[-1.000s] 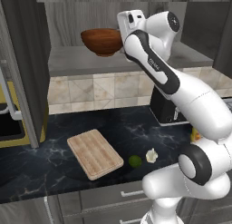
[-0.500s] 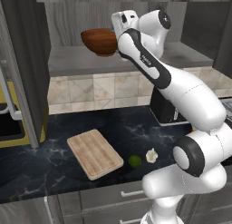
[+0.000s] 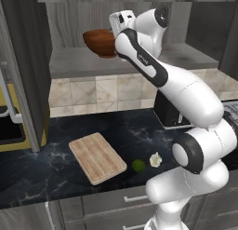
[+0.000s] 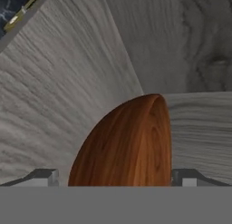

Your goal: Open the cabinet. Place the bowl and condiment on the counter. Then place the lime and garlic on the cutting board.

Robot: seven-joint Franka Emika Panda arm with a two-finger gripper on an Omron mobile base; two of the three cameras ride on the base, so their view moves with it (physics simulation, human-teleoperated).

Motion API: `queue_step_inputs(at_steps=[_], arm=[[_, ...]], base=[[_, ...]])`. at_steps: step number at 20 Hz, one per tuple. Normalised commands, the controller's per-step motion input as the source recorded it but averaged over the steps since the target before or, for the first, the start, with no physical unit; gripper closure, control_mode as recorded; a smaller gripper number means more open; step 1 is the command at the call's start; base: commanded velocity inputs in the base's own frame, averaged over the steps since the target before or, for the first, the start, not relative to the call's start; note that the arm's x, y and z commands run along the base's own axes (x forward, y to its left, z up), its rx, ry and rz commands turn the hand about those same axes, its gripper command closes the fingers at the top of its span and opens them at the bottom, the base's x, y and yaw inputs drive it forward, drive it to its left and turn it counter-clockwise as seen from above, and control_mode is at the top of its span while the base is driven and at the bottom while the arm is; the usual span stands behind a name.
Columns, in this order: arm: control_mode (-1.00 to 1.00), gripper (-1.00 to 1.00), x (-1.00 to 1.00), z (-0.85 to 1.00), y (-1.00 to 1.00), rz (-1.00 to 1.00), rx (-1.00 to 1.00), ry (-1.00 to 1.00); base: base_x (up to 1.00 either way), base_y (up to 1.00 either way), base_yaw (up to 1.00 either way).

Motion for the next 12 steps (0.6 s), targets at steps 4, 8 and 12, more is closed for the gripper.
queue_step_inputs(at_steps=[4, 8, 12], arm=[[-1.0, -1.0, 0.17, -0.02, 0.09, 0.0, -0.02, 0.01], [-1.0, -1.0, 0.18, -0.02, 0.04, 0.0, -0.01, 0.02], [-1.0, -1.0, 0.17, -0.01, 0.01, 0.0, 0.0, 0.02]], base=[[0.0, 0.0, 0.0], [0.0, 0.0, 0.0], [0.0, 0.0, 0.0]])
